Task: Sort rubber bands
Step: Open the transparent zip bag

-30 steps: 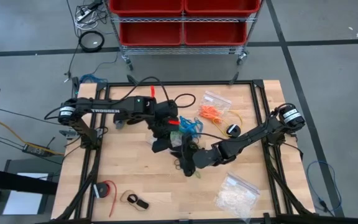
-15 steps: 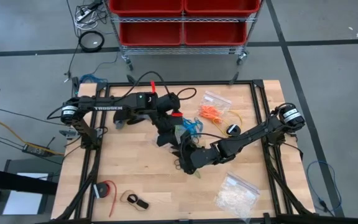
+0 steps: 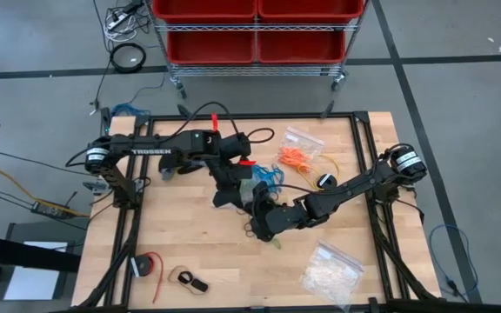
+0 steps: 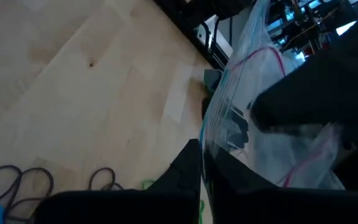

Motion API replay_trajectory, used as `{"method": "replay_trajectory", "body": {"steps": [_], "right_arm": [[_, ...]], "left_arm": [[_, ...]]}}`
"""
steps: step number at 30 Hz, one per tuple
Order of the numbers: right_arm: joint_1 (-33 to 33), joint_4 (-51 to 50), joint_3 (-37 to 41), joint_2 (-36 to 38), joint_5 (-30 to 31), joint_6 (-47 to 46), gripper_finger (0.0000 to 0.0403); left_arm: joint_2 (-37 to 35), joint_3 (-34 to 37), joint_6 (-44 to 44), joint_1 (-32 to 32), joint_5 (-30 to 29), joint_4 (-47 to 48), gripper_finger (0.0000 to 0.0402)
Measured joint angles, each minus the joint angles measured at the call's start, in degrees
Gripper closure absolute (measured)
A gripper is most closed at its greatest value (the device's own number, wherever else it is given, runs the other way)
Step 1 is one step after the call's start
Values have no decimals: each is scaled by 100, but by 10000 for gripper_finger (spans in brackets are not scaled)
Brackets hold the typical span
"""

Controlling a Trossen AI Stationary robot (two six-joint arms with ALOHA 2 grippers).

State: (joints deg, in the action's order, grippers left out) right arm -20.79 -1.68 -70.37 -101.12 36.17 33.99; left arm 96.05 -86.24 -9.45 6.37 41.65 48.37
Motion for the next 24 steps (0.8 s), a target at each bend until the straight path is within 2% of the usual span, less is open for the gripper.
{"method": "replay_trajectory", "body": {"steps": [7, 14, 19, 24], "right_arm": [[34, -126, 0, 0, -1037, -847, 401], [287, -113, 0, 0, -2147, -1822, 402], [403, -2, 4, 0, -2295, -2108, 402], [459, 422, 4, 53, -2597, -2294, 403]], "left_arm": [[0, 0, 646, -48, -1129, -7, 396], [0, 0, 1641, -464, -2591, 137, 396], [0, 0, 2230, -838, -3689, 314, 396], [0, 0, 2402, -1106, -4474, 458, 380]]}}
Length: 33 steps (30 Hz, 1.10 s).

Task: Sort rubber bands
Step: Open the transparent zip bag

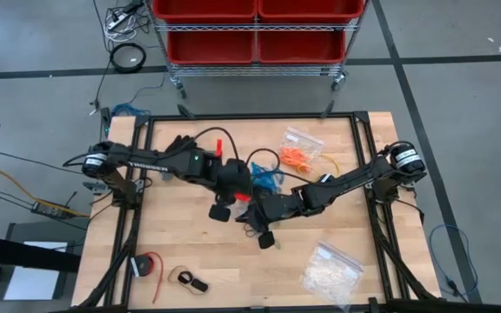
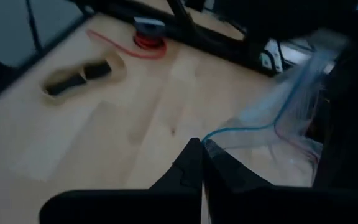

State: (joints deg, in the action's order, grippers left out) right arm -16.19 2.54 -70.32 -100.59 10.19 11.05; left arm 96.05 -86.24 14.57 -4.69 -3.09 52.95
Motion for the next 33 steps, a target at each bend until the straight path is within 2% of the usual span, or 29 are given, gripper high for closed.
{"method": "replay_trajectory", "body": {"steps": [6, 10, 16, 22, 33], "right_arm": [[77, -15, 4, 80, -326, -111, 403], [75, -8, 4, 102, -514, 32, 403], [71, -149, 4, 105, -593, 469, 403], [60, -205, 4, 107, -675, 619, 403], [55, -426, 0, 120, -791, 657, 403]], "left_arm": [[-2, 0, -20, -105, -541, 477, 326], [-11, 0, -45, -115, -549, 676, 308], [-11, 0, 242, -112, -588, 736, 323], [-11, 0, 673, -114, -877, 689, 341], [-9, 9, 1278, -116, -1323, 544, 344]]}}
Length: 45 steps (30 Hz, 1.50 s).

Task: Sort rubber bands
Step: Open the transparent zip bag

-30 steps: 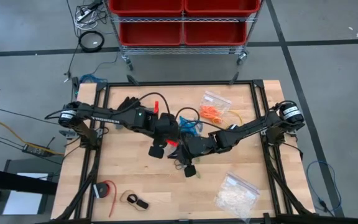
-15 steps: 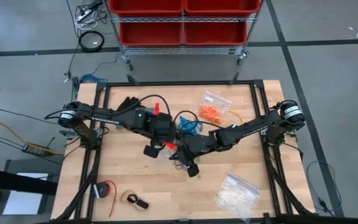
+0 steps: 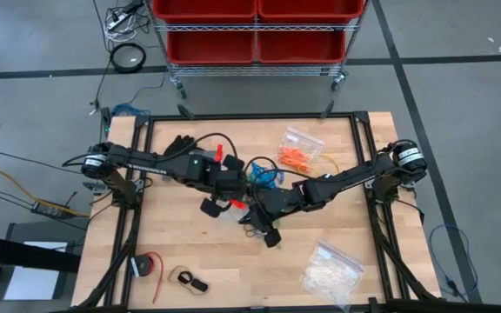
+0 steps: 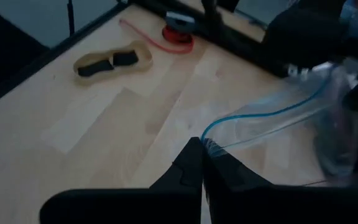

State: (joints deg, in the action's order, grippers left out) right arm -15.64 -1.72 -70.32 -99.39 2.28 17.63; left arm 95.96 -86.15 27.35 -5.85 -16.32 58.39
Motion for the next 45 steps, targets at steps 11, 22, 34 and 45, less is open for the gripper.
{"method": "replay_trajectory", "body": {"steps": [11, 22, 34, 45], "right_arm": [[-13, -440, -2, -20, 263, -101, 403], [-12, -443, -2, -20, 376, -152, 403], [2, -565, -9, -7, 607, -260, 403], [0, -421, 7, -24, 506, -278, 403]], "left_arm": [[0, -11, 97, 15, -255, -222, 340], [-13, -409, -252, 15, -384, -147, 263], [-248, -1731, -964, -55, -172, 504, 213], [-384, -1597, -1644, -103, 474, 1056, 213]]}}
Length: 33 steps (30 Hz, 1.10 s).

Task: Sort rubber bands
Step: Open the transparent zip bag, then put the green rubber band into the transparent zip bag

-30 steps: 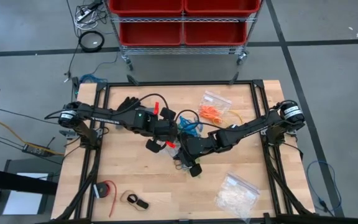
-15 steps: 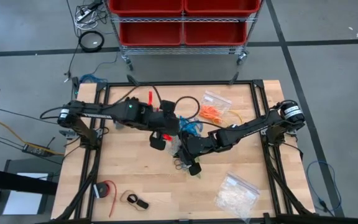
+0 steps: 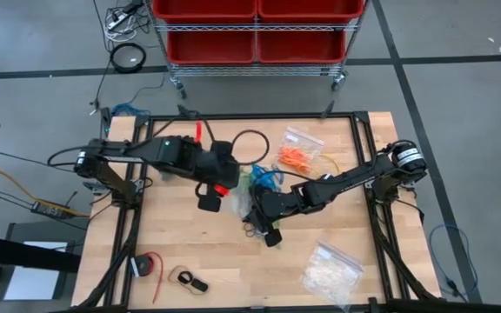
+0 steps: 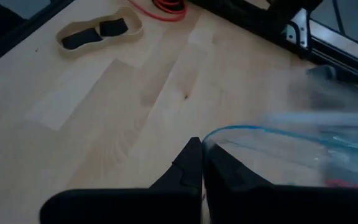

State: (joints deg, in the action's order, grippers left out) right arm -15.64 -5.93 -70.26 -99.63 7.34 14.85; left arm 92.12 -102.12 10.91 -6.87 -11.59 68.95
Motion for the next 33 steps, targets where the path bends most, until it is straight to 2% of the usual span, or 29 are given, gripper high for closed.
{"method": "replay_trajectory", "body": {"steps": [11, 18, 25, 33], "right_arm": [[7, 125, -2, 0, 209, -40, 403], [33, 169, -2, 0, 214, -114, 403], [39, 505, -2, 2, 231, -179, 403], [39, 551, -2, 4, 368, -120, 403]], "left_arm": [[5, 212, -96, -4, -124, 88, 213], [8, 214, -668, -4, -125, -27, 213], [8, 214, -670, -4, -125, -929, 213], [8, 216, -668, -4, -134, -2537, 213]]}}
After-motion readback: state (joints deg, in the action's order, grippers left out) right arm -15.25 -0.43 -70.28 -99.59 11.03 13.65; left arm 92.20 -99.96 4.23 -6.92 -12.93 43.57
